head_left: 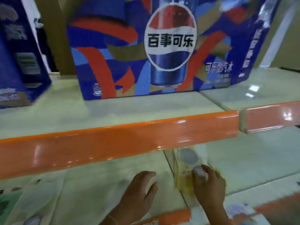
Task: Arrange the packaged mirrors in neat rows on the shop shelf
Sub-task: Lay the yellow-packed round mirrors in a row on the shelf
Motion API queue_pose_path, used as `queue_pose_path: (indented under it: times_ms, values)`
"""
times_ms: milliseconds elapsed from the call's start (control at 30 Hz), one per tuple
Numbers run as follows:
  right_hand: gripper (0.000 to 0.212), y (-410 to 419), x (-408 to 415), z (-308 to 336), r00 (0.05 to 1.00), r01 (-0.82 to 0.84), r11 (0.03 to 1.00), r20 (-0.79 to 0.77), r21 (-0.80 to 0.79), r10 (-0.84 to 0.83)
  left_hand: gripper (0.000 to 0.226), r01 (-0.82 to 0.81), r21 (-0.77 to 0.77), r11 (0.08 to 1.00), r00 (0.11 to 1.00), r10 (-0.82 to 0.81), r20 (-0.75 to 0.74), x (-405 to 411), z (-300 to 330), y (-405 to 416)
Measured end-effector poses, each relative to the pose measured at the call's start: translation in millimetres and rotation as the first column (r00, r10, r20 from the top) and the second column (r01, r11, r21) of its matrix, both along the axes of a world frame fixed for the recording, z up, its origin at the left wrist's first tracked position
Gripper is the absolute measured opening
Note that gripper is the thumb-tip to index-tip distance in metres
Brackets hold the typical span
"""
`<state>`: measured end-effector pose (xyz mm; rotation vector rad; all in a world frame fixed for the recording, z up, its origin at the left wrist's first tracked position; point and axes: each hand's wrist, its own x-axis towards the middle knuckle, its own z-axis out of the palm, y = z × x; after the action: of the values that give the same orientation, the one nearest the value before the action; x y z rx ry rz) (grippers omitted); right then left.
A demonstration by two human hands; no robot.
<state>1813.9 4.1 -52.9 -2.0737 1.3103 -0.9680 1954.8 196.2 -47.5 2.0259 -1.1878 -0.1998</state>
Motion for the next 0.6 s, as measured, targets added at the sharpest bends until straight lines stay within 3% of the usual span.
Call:
queue_pose_path:
  times_ms: [133, 200, 267, 467, 600]
  values:
    - [0.086, -31.8, -10.3, -11.6, 0.967, -0.002, 0.995, -0.252, 0.102, 0.028, 0.041, 0.027, 0.086, 0.996, 0.999, -0.022, -0.049, -27.4, -2.9, -42.0]
    - [0.105, -37.9, -10.4, -10.4, 0.95, -0.038, 0.989, -0.302, 0.141, 0.08, 0.047, 0.025, 0.128, 0.991, 0.998, -0.017, -0.059, -36.3, -7.6, -52.4]
    - [0.11, -42.1, -10.0, -3.2, 0.955, -0.054, 0.969, -0.271, 0.242, 0.121, 0.051, 0.014, 0.157, 0.987, 0.998, -0.004, -0.063, -42.9, -12.0, -57.3]
    - [0.106, -52.5, -13.5, 8.6, 0.978, -0.163, 0.875, -0.043, 0.456, 0.205, 0.042, -0.064, 0.205, 0.977, 0.997, 0.073, -0.038, -48.9, -9.1, -62.5]
    - [0.063, -58.9, -18.6, 16.1, 0.978, -0.197, 0.884, 0.024, 0.423, 0.206, 0.039, -0.105, 0.208, 0.973, 0.991, 0.119, -0.057, -50.9, -2.8, -70.0]
